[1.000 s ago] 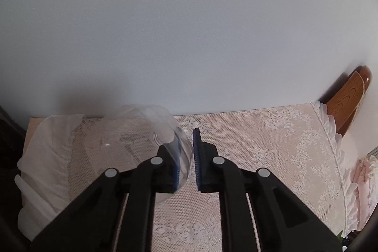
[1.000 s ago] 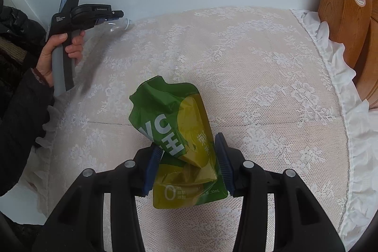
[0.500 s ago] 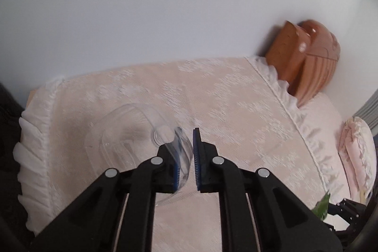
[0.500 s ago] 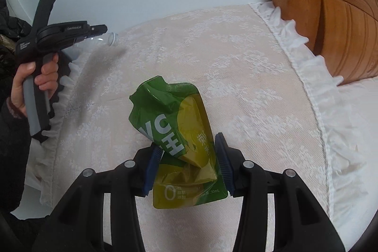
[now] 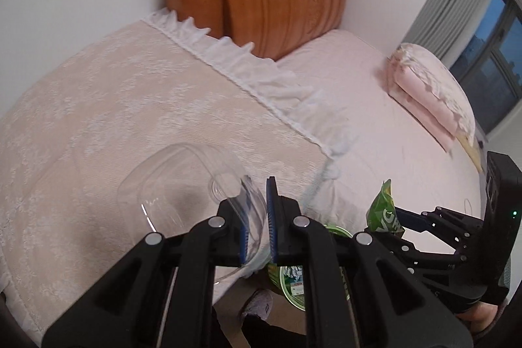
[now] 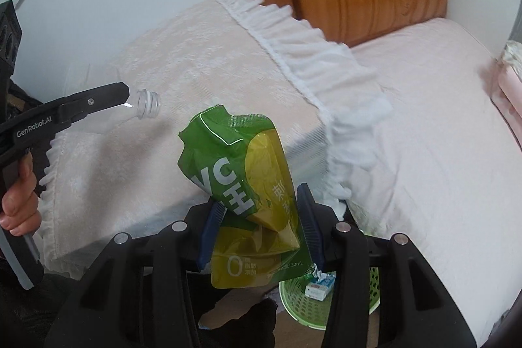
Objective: Collect trash
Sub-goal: 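Carry the bottle and pouch over the green basket and open both tools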
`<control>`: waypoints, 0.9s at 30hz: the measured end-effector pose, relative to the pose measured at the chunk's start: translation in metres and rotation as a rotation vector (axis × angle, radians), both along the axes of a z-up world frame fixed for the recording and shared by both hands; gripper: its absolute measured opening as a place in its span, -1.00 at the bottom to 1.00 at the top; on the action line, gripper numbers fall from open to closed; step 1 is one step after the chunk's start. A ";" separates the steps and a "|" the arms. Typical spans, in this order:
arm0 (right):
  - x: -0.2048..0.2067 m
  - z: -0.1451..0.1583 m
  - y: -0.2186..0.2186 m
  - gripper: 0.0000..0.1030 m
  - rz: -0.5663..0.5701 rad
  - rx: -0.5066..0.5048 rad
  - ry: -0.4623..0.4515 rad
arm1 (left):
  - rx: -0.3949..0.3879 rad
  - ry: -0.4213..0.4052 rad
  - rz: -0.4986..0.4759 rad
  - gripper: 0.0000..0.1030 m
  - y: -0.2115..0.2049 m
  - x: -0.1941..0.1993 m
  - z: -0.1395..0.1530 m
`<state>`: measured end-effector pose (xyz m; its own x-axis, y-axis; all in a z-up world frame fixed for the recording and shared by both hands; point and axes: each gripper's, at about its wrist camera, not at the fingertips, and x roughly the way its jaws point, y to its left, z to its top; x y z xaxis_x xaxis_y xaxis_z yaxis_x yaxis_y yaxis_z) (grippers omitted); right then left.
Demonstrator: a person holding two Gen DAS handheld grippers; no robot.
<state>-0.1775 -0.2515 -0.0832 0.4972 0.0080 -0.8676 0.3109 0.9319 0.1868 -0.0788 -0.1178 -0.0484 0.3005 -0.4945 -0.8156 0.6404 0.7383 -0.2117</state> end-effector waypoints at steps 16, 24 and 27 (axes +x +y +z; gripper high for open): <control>-0.143 -0.034 -0.080 -0.11 -0.278 0.017 0.058 | 0.093 0.076 -0.326 -0.81 -0.122 -0.115 -0.046; -0.191 -0.057 -0.099 -0.11 -0.360 0.059 0.093 | 0.148 0.147 -0.422 -0.81 -0.146 -0.150 -0.071; -0.202 -0.065 -0.102 -0.11 -0.369 0.072 0.100 | 0.165 0.157 -0.435 -0.24 -0.148 -0.156 -0.074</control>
<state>-0.3796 -0.3539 -0.1482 0.3914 -0.0933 -0.9155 0.6431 0.7393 0.1996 -0.2346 -0.2657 -0.1228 -0.0382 -0.4070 -0.9126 0.8666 0.4413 -0.2331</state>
